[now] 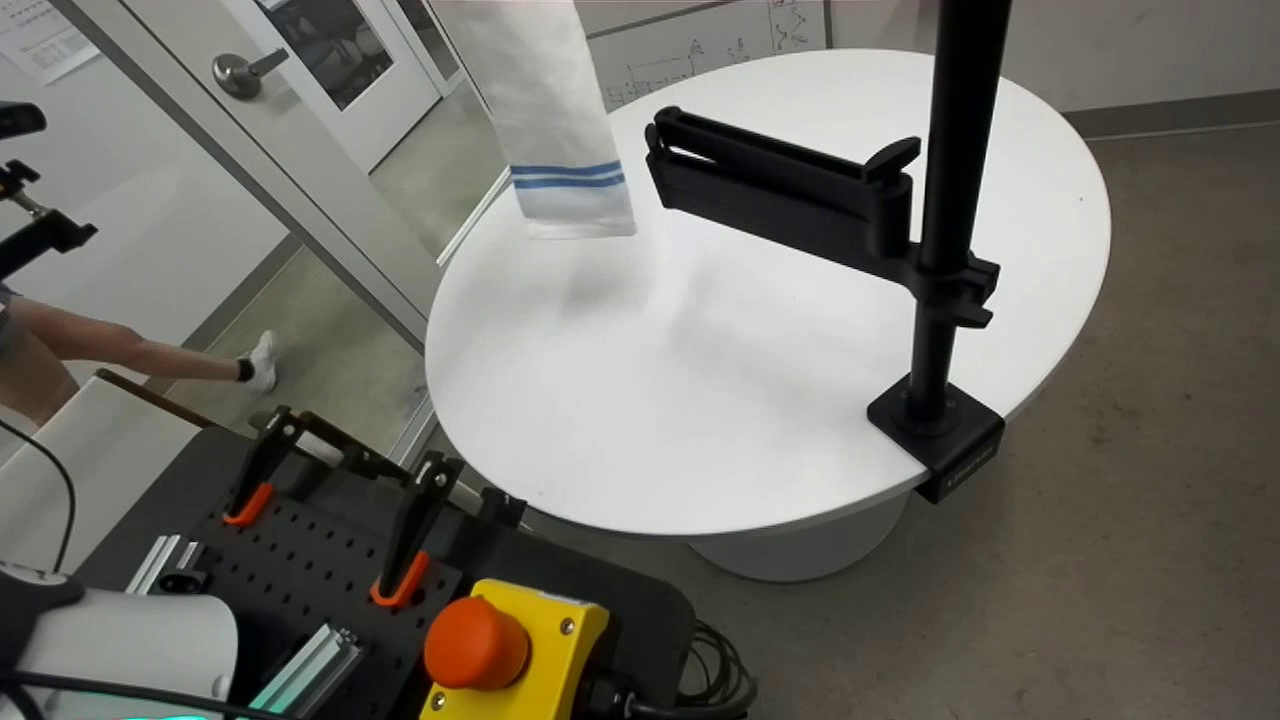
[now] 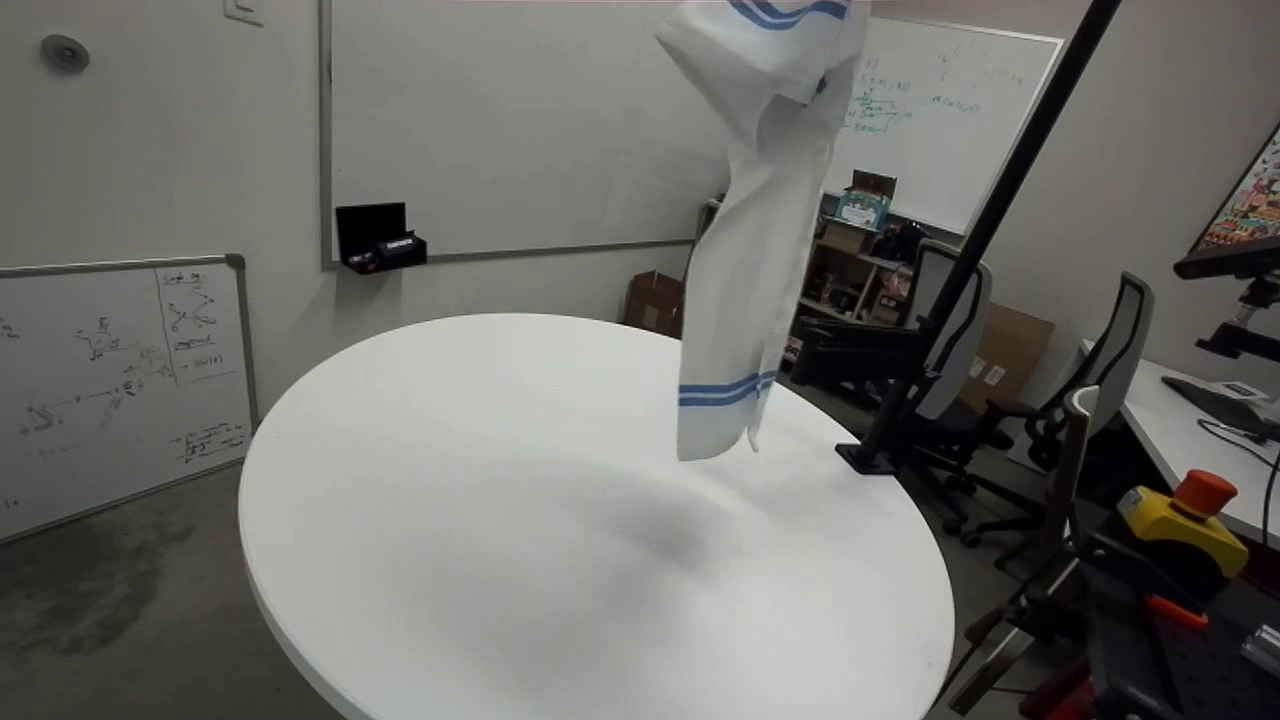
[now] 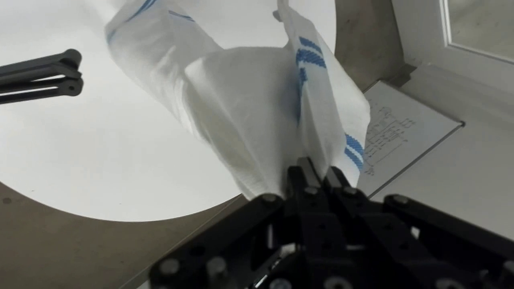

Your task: Put the towel on the table

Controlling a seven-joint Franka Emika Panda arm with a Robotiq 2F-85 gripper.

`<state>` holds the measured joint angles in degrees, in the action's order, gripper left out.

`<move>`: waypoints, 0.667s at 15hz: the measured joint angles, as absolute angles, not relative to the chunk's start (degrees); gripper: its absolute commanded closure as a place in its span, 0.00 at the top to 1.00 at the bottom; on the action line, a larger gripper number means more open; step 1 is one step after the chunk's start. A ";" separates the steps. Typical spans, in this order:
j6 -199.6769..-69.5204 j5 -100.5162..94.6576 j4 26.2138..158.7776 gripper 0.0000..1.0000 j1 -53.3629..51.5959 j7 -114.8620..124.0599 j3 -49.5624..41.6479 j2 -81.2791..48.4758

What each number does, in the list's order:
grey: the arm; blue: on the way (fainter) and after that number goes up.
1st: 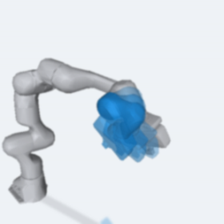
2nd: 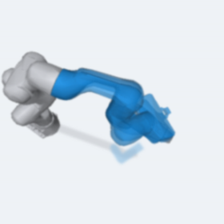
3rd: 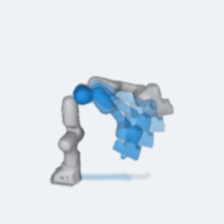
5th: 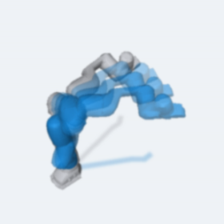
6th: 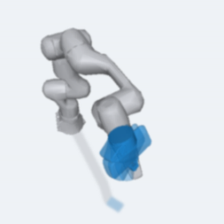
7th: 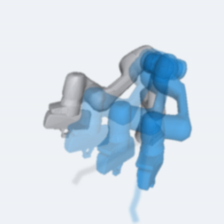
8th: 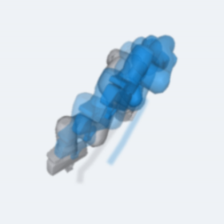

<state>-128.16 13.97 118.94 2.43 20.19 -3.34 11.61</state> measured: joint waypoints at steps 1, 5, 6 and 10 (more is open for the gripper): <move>-127.55 14.36 119.44 0.01 1.86 19.79 -2.76 12.56; -125.31 14.46 122.69 0.01 1.06 19.74 -1.12 15.81; -124.68 14.29 123.73 0.01 1.06 19.74 -0.93 16.31; -124.11 11.46 128.64 0.01 1.39 20.48 0.04 16.02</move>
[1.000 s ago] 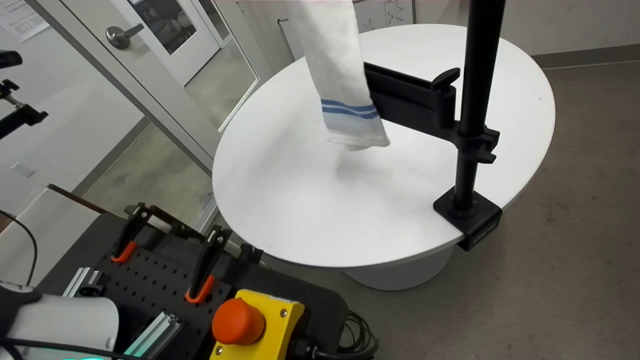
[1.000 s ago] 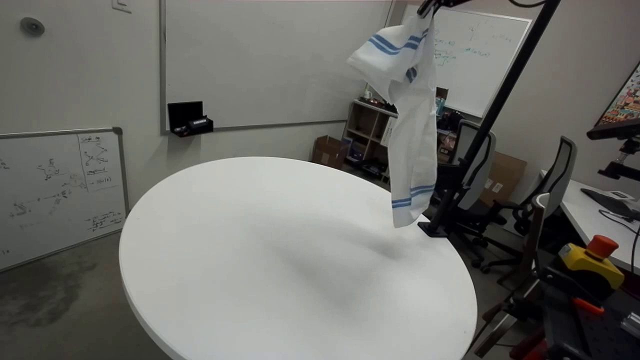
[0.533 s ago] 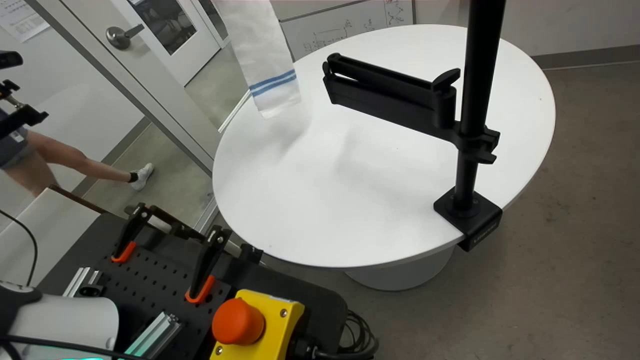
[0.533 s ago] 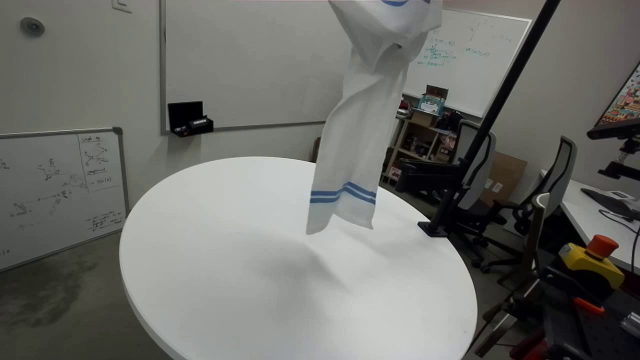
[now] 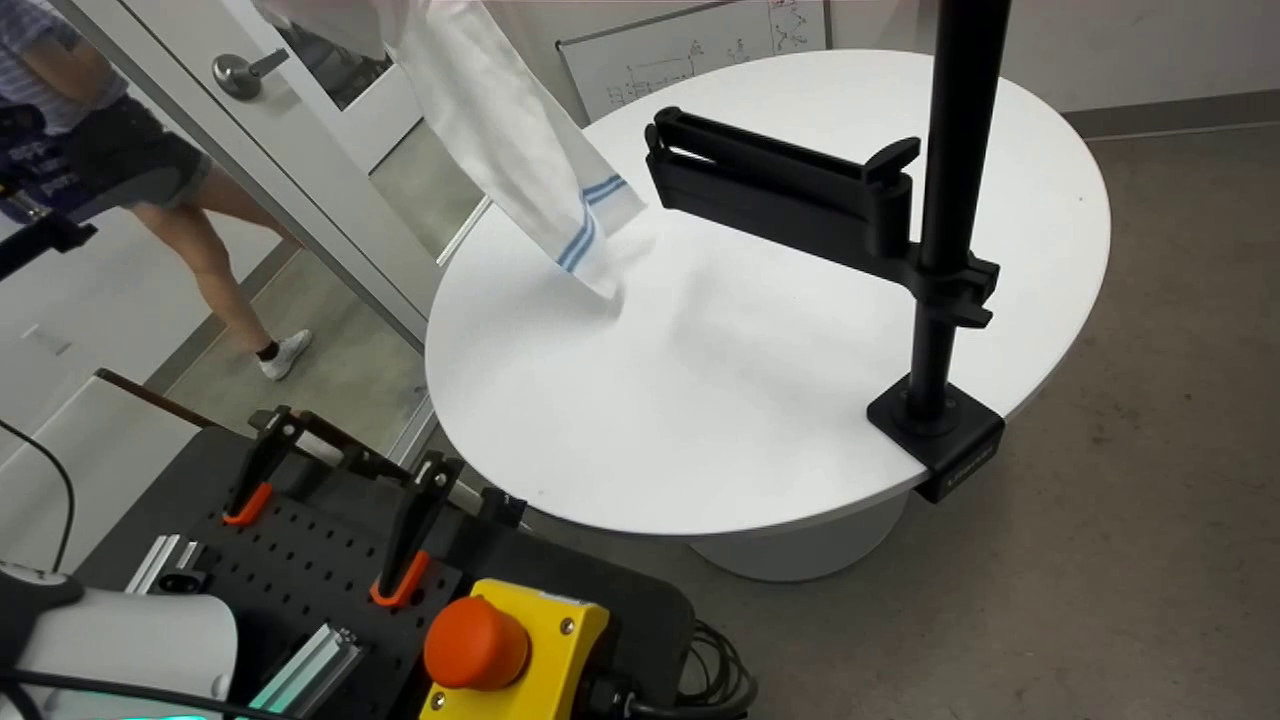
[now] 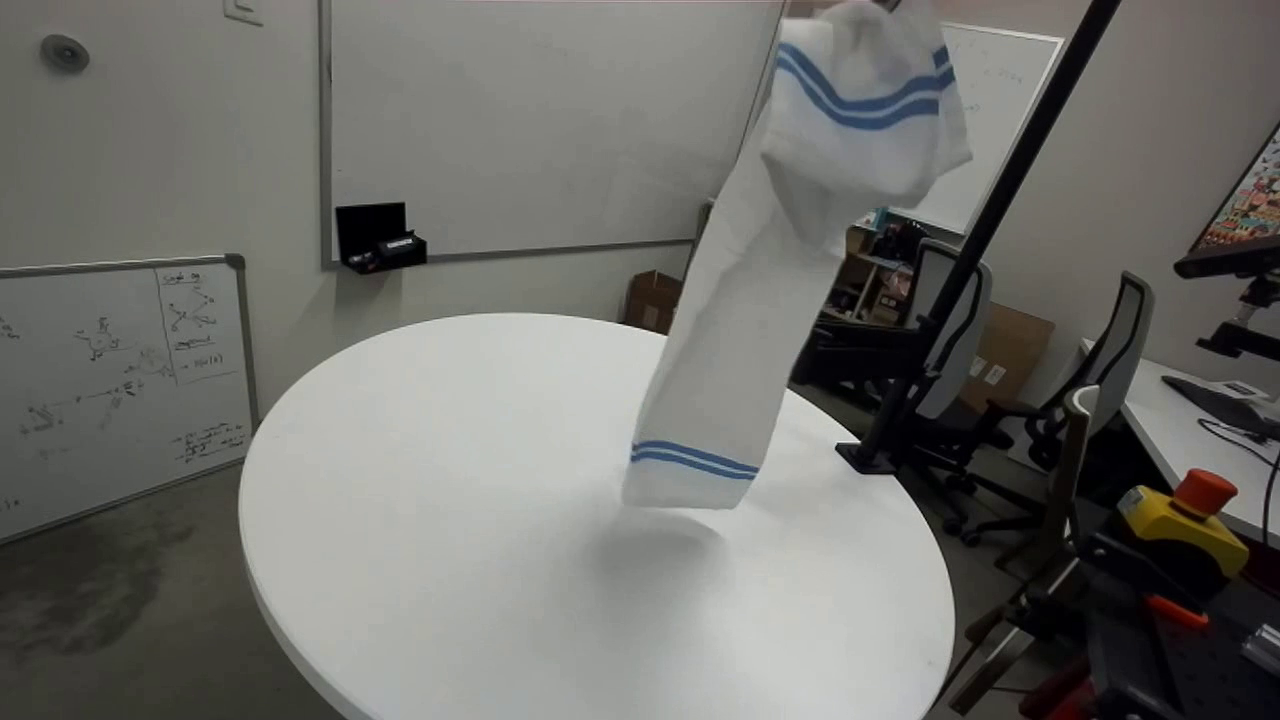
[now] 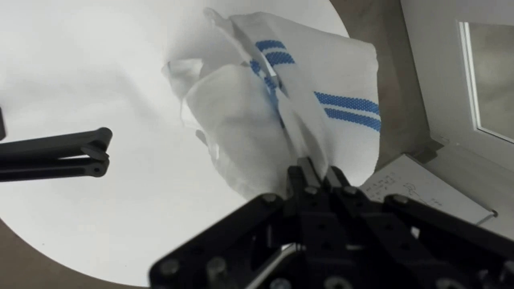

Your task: Put the towel on the table

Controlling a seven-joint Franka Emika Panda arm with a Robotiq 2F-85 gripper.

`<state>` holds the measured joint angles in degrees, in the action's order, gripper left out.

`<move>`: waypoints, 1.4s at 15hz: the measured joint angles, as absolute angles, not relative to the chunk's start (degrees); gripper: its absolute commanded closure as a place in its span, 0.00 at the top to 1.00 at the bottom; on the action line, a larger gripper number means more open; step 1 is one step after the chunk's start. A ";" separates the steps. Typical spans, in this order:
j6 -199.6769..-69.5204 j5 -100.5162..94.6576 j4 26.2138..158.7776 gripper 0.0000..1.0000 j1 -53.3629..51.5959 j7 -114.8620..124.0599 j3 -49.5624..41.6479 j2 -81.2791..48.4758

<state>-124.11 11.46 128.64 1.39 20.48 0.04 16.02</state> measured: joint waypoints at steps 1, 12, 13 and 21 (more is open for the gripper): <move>-124.09 10.34 129.82 0.01 1.48 20.94 0.35 15.58; -125.61 3.33 134.38 0.01 0.18 22.83 3.15 5.23; -126.24 3.33 134.38 0.01 -0.10 22.58 3.24 4.37; -132.33 -0.20 134.39 0.01 -0.88 23.57 2.84 -3.28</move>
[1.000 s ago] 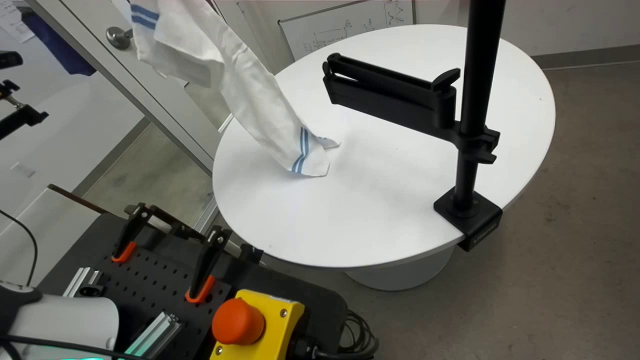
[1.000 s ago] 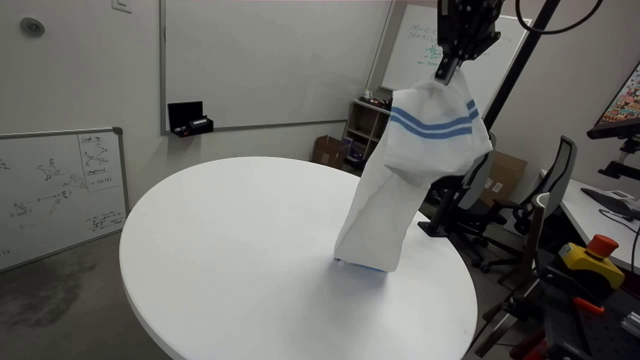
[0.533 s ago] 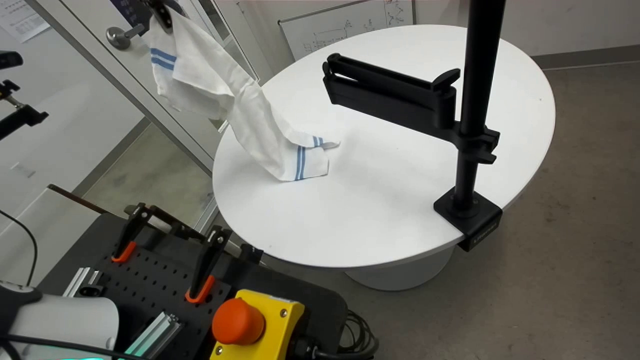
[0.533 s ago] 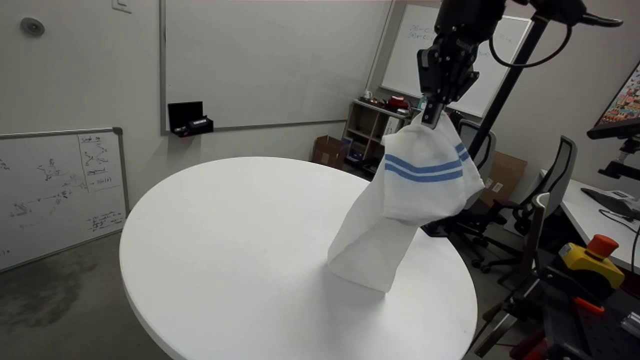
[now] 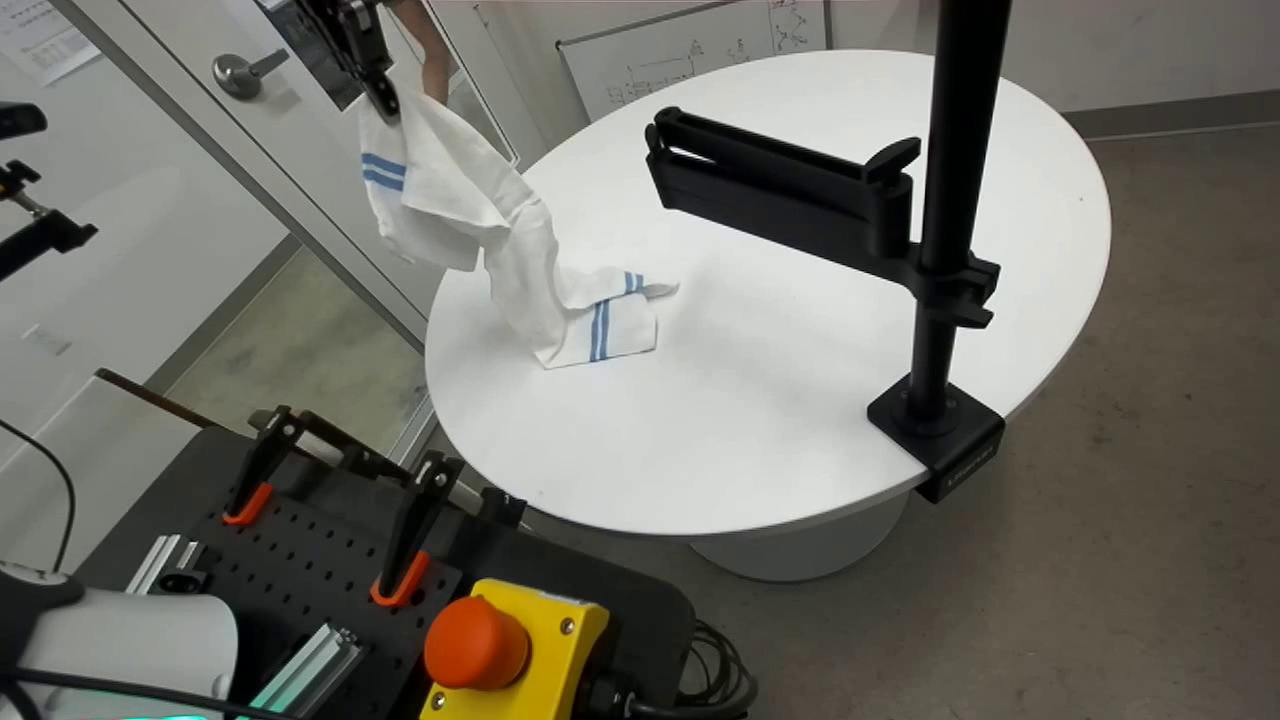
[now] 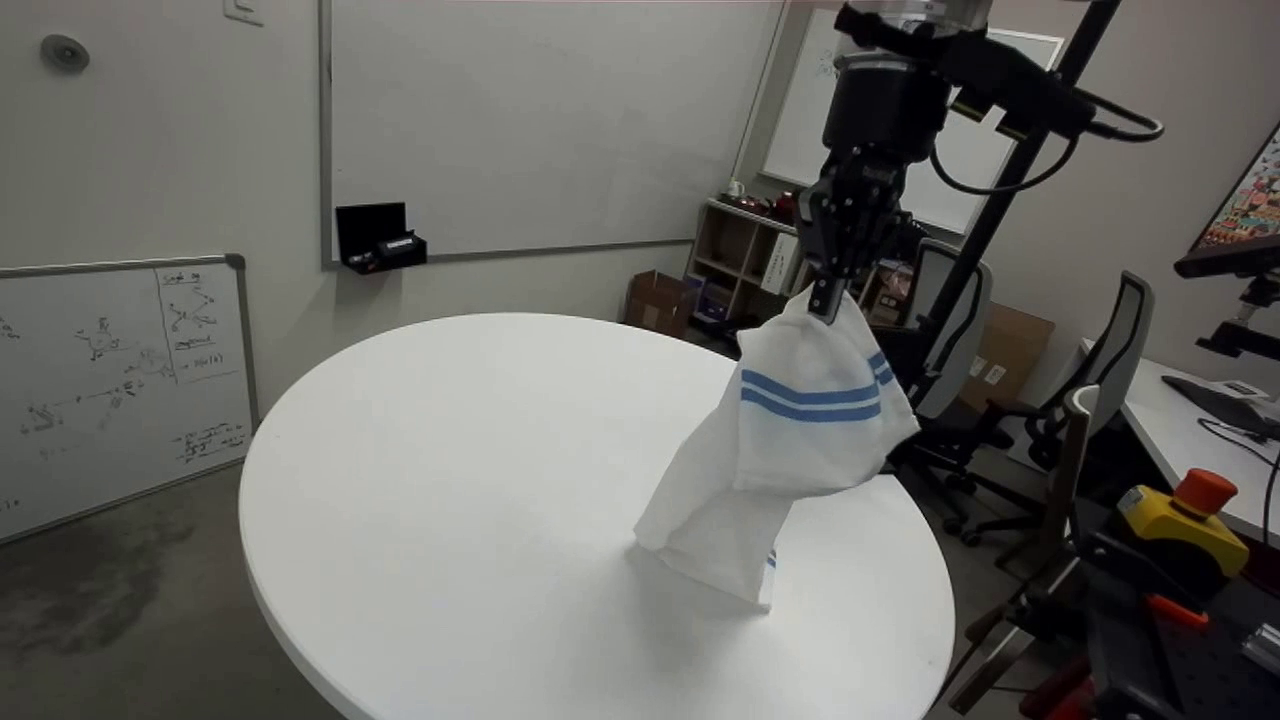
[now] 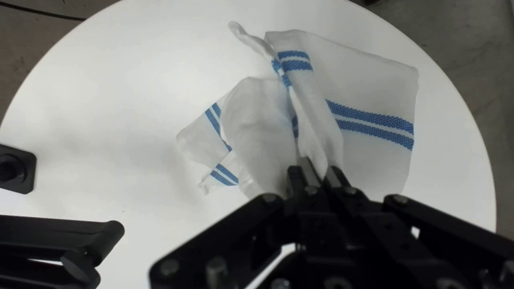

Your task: Put the towel on the table

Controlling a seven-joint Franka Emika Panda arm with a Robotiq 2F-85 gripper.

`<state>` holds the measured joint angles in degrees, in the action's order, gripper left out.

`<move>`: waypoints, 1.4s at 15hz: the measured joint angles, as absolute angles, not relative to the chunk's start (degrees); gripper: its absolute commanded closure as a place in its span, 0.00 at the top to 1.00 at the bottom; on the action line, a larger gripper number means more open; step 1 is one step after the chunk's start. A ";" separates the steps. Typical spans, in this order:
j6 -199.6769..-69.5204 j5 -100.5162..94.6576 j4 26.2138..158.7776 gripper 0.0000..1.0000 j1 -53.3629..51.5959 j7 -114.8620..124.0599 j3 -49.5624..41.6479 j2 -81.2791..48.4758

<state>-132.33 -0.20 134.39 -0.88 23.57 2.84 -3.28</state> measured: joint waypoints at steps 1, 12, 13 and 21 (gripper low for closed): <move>-132.97 -1.32 134.36 0.01 -0.85 24.20 2.43 -4.30; -134.75 -9.94 133.27 0.93 -0.88 30.59 -2.88 -11.16; -134.75 -9.94 133.22 1.00 -0.88 30.59 -3.04 -11.18; -133.90 -7.70 132.10 1.00 -0.89 29.97 -3.02 -10.63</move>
